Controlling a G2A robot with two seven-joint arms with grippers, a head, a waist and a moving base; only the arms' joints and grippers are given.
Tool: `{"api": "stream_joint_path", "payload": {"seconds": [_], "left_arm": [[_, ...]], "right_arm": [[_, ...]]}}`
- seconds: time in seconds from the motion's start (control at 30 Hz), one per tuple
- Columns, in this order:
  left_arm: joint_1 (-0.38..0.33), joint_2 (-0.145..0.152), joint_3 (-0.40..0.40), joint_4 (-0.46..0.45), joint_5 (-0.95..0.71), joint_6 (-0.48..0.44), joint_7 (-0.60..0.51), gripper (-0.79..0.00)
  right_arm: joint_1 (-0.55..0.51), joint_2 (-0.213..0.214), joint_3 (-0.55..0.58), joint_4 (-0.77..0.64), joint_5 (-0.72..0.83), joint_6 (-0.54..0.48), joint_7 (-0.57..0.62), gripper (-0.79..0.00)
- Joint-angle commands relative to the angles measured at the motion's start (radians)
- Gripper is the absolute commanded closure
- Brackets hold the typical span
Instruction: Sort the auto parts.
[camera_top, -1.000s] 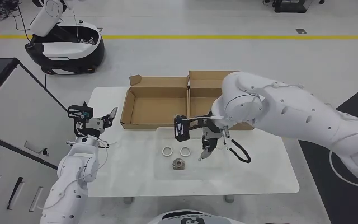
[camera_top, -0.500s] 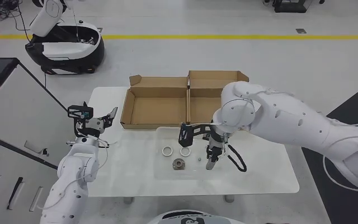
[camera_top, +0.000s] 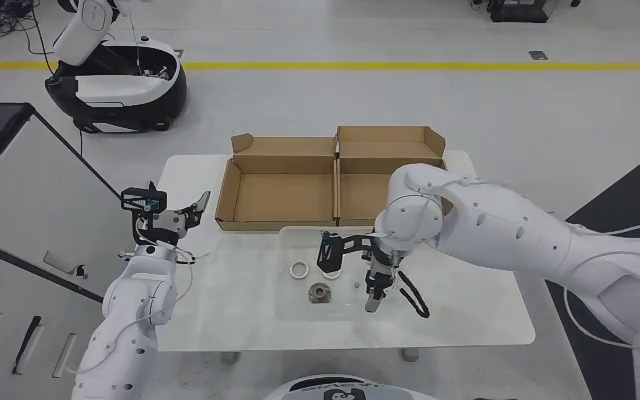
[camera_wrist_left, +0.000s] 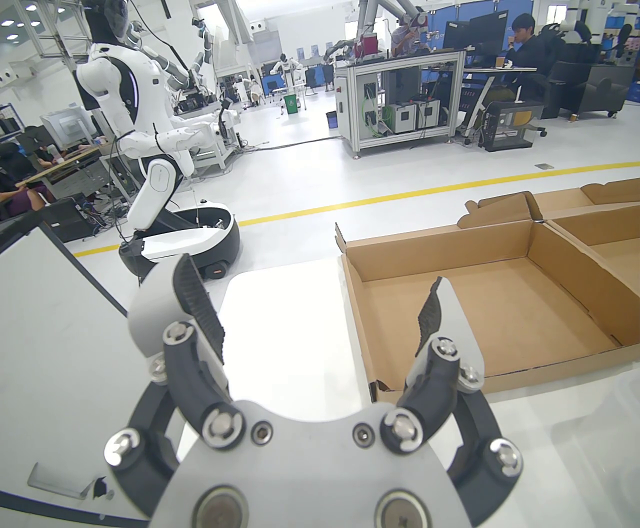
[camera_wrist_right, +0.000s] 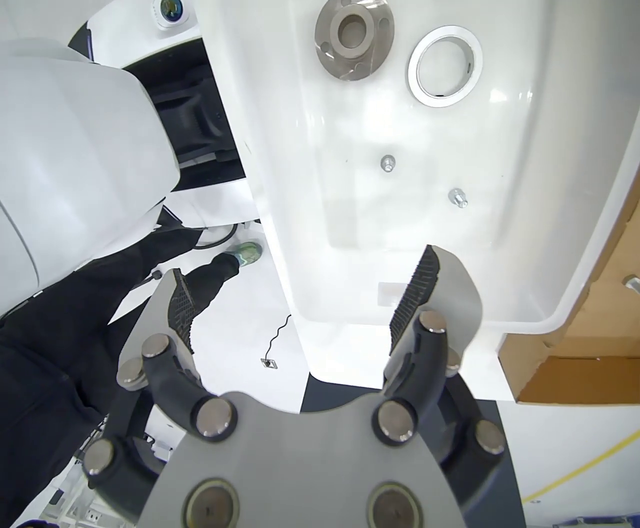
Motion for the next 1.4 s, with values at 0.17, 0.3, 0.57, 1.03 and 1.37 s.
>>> {"api": "stream_joint_path", "payload": {"seconds": [0.17, 0.3, 0.57, 1.03, 1.37], "left_arm": [[0.000, 0.000, 0.000, 0.000, 0.000, 0.000, 0.000, -0.785], [0.000, 0.000, 0.000, 0.000, 0.000, 0.000, 0.000, -0.785], [0.000, 0.000, 0.000, 0.000, 0.000, 0.000, 0.000, -0.785], [0.000, 0.000, 0.000, 0.000, 0.000, 0.000, 0.000, -0.785], [0.000, 0.000, 0.000, 0.000, 0.000, 0.000, 0.000, -0.785]], "right_arm": [[-0.012, -0.022, 0.000, 0.025, -0.085, -0.046, 0.000, -0.785], [-0.024, -0.036, 0.000, 0.039, -0.104, -0.060, 0.000, -0.628], [-0.053, -0.070, 0.000, 0.078, -0.127, -0.066, 0.000, -0.376], [-0.118, -0.133, 0.000, 0.152, -0.207, -0.075, -0.008, -0.354], [-0.149, -0.172, 0.000, 0.220, -0.256, -0.077, -0.010, -0.329]]}}
